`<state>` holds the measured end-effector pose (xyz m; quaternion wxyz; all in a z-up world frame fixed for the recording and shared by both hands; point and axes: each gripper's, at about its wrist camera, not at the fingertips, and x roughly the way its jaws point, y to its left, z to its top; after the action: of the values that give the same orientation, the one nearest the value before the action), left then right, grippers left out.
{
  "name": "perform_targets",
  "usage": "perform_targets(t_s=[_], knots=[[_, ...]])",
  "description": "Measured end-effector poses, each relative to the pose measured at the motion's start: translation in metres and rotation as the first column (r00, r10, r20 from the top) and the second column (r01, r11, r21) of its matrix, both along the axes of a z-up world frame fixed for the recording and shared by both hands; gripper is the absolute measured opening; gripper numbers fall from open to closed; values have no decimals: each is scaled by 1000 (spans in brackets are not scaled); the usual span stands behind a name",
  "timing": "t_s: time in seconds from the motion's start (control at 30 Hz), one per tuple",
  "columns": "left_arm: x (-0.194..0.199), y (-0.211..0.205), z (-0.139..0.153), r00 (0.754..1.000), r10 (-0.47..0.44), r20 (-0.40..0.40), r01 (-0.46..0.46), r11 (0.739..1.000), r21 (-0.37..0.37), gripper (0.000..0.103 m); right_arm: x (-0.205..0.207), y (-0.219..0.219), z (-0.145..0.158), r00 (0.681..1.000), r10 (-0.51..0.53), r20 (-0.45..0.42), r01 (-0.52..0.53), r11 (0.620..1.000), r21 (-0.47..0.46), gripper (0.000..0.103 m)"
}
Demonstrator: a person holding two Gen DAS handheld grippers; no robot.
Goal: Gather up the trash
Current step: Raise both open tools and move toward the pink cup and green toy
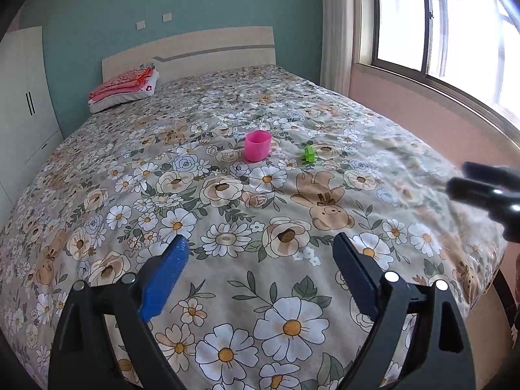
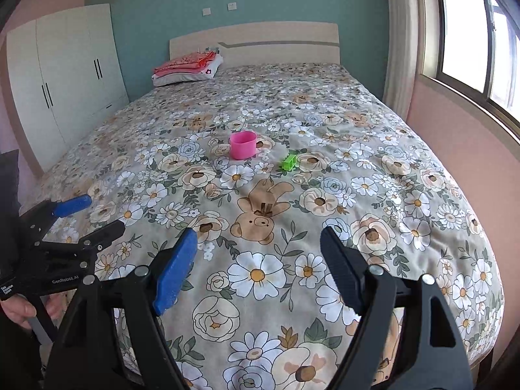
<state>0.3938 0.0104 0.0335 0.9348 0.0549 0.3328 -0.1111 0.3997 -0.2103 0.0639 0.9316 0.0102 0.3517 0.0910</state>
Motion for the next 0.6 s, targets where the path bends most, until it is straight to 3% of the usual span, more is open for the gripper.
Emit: perform_targets(t_s=[0.4, 0.6], knots=[[120, -11, -21, 998, -68, -3, 68, 996, -53, 92, 128, 14, -36, 997, -58, -58, 57, 998, -9, 77], [195, -17, -49, 996, -78, -52, 78, 997, -1, 92, 204, 6, -71, 982, -130, -136, 131, 991, 3, 77]])
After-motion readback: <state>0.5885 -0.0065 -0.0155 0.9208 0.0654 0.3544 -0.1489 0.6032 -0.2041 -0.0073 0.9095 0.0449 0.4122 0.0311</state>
